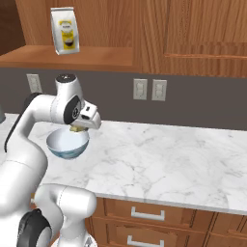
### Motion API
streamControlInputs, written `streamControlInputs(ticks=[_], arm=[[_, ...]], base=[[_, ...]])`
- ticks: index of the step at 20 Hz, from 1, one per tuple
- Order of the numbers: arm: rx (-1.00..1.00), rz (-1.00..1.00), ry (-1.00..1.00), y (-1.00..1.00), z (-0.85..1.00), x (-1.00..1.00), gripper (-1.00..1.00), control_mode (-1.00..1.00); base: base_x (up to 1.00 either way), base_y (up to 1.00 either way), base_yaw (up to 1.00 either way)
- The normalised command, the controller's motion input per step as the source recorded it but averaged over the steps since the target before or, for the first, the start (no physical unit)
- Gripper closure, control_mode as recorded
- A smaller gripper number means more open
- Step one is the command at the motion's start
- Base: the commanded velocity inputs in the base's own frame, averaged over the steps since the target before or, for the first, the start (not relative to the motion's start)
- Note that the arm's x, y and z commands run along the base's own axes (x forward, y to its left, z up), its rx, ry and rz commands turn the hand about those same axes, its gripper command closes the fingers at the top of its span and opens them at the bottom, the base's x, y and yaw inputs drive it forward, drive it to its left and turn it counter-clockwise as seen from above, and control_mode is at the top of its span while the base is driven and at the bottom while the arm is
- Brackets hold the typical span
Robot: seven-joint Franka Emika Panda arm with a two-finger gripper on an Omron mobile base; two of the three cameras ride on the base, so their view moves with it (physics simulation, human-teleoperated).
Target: Pick the egg and butter from the fridge and place them by the bowl for mixing.
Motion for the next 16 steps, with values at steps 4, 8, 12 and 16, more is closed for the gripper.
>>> streamControlInputs(ticks=[4, 8, 12, 16], arm=[[0.03, 0.01, -0.1, -0.48, -0.52, -0.02, 1.0, -1.0], [0.0, 0.05, -0.13, -0.36, -0.5, 0.01, 1.0, -1.0], [0.0, 0.06, 0.02, -0.25, -0.43, 0.32, 1.0, -1.0], [0.03, 0.11, 0.03, -0.22, -0.29, 0.45, 1.0, -1.0]], base=[[0.0, 0.0, 0.0], [0.0, 0.0, 0.0], [0.0, 0.0, 0.0], [0.0, 0.0, 0.0]])
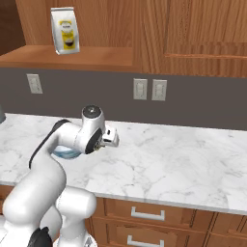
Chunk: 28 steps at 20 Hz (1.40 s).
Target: Pick the egg and butter from the fridge and place them by the bowl for mixing.
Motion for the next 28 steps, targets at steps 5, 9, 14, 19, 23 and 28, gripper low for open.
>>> streamControlInputs(ticks=[5, 9, 14, 19, 23, 28], arm=[[0.01, 0.1, 0.0, -0.03, -0.34, 0.31, 1.0, -1.0], [0.02, 0.0, 0.04, 0.05, -0.29, 0.27, 1.0, -1.0], [0.03, -0.02, 0.05, 0.11, -0.23, 0.28, 1.0, -1.0], [0.08, 0.0, 0.06, 0.11, -0.22, 0.24, 1.0, -1.0], [0.06, 0.0, 0.05, 0.07, -0.22, 0.19, 1.0, -1.0], [0.03, 0.0, 0.0, 0.07, -0.27, 0.14, 1.0, -1.0]], base=[[0.0, 0.0, 0.0], [0.0, 0.0, 0.0], [0.0, 0.0, 0.0], [0.0, 0.0, 0.0], [0.0, 0.0, 0.0], [0.0, 0.0, 0.0]])
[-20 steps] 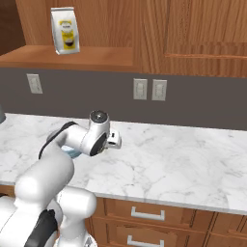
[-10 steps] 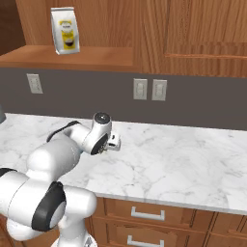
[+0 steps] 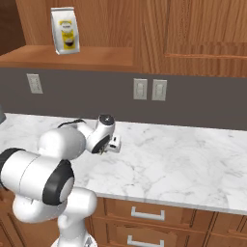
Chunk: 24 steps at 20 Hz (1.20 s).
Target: Pick the egg and butter from the fridge and place them by the bowl for mixing.
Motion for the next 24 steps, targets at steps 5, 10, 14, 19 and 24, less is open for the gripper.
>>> streamControlInputs(ticks=[5, 10, 14, 19, 24], arm=[[0.01, 0.0, 0.0, 0.12, -0.27, 0.14, 1.0, -1.0], [0.04, 0.0, 0.0, 0.08, -0.2, 0.21, 1.0, -1.0], [0.04, 0.0, 0.0, 0.06, -0.2, 0.13, 1.0, -1.0], [0.03, 0.0, 0.0, 0.13, -0.26, 0.0, 1.0, -1.0], [0.02, 0.0, 0.0, 0.15, -0.23, 0.0, 1.0, -1.0]], base=[[0.0, 0.0, 0.0], [0.0, 0.0, 0.0], [0.0, 0.0, 0.0], [0.0, 0.0, 0.0], [0.0, 0.0, 0.0]])
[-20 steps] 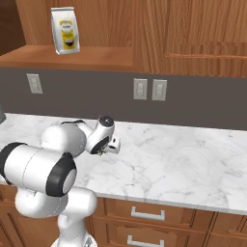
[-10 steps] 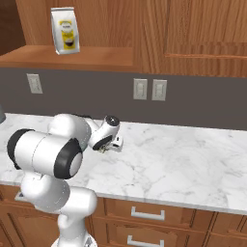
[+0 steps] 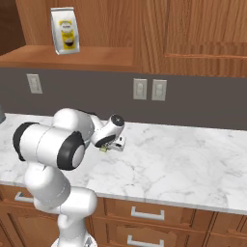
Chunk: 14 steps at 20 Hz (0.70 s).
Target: Pick the egg and butter from the fridge and place them by the bowl for mixing.
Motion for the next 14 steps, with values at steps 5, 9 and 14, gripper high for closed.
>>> streamControlInputs(ticks=[5, 9, 14], arm=[[0.01, 0.0, 0.0, 0.19, -0.23, -0.05, -1.0, -1.0], [0.0, -0.01, 0.01, 0.09, -0.12, -0.17, -1.0, -1.0], [0.0, 0.0, 0.0, 0.06, -0.02, -0.15, -1.0, -1.0]], base=[[0.0, 0.0, 0.0], [0.0, 0.0, 0.0], [0.0, 0.0, 0.0]])
